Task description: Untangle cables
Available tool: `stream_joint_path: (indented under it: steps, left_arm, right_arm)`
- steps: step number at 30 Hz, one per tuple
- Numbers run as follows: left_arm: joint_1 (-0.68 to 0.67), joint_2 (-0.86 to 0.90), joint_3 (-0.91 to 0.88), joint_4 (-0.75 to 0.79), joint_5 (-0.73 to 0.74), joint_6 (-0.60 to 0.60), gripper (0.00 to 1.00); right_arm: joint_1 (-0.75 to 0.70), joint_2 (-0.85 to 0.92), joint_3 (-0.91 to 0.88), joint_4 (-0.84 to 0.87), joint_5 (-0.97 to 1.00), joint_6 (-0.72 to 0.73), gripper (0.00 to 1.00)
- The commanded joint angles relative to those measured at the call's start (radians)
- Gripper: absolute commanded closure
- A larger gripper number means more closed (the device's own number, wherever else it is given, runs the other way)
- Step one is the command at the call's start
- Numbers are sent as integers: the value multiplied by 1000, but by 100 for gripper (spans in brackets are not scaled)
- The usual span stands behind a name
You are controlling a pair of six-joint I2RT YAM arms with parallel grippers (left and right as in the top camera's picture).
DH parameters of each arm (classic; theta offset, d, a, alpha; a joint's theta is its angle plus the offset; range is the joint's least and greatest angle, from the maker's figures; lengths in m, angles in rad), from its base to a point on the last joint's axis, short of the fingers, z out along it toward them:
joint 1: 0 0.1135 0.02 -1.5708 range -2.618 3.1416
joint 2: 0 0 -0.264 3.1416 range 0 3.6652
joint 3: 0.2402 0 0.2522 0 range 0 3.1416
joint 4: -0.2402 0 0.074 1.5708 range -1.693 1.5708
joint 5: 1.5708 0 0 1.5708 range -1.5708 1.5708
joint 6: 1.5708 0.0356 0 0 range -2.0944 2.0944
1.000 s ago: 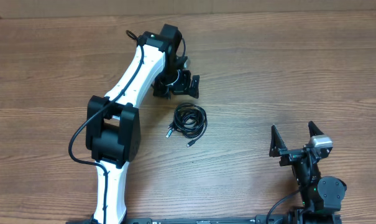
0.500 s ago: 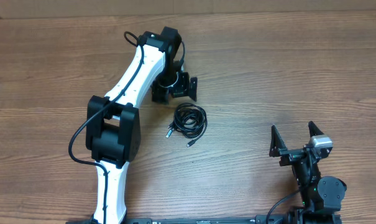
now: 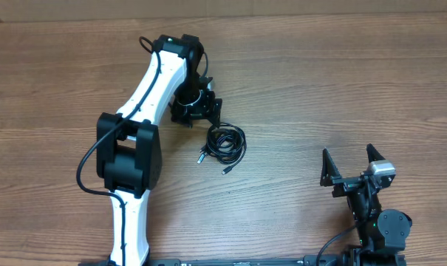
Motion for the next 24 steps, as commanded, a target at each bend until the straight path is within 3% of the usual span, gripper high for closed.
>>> stream_joint_path:
  steps: [1, 6, 10, 12, 17, 19, 20, 22, 24]
  left_arm:
    - [-33, 16, -16, 32, -31, 23, 22]
    - [-53, 16, -85, 101, -36, 8, 34]
    - [-62, 16, -143, 164, -35, -5, 34]
    - [-63, 16, -148, 159, -31, -45, 41]
    - [-63, 16, -148, 158, -32, -166, 50]
    - [-63, 16, -148, 156, -32, -195, 60]
    - [-63, 16, -148, 153, -32, -204, 60]
    - [-63, 16, -148, 149, -31, -213, 53]
    - [-63, 16, -148, 146, -20, -212, 20]
  right_arm:
    - [-7, -3, -10, 3, 10, 3, 0]
    - [-7, -3, -10, 12, -3, 8, 0]
    - [-7, -3, -10, 42, -426, 275, 0]
    - [-7, -3, -10, 88, -566, 357, 0]
    - [-7, -3, 23, 339, -689, 481, 0]
    - [-7, -3, 87, 338, -698, 475, 0]
    - [-8, -3, 130, 307, -698, 460, 0]
    - [-10, -1, 230, 181, -686, 393, 0]
    - [-10, 16, 384, -73, -614, 291, 0]
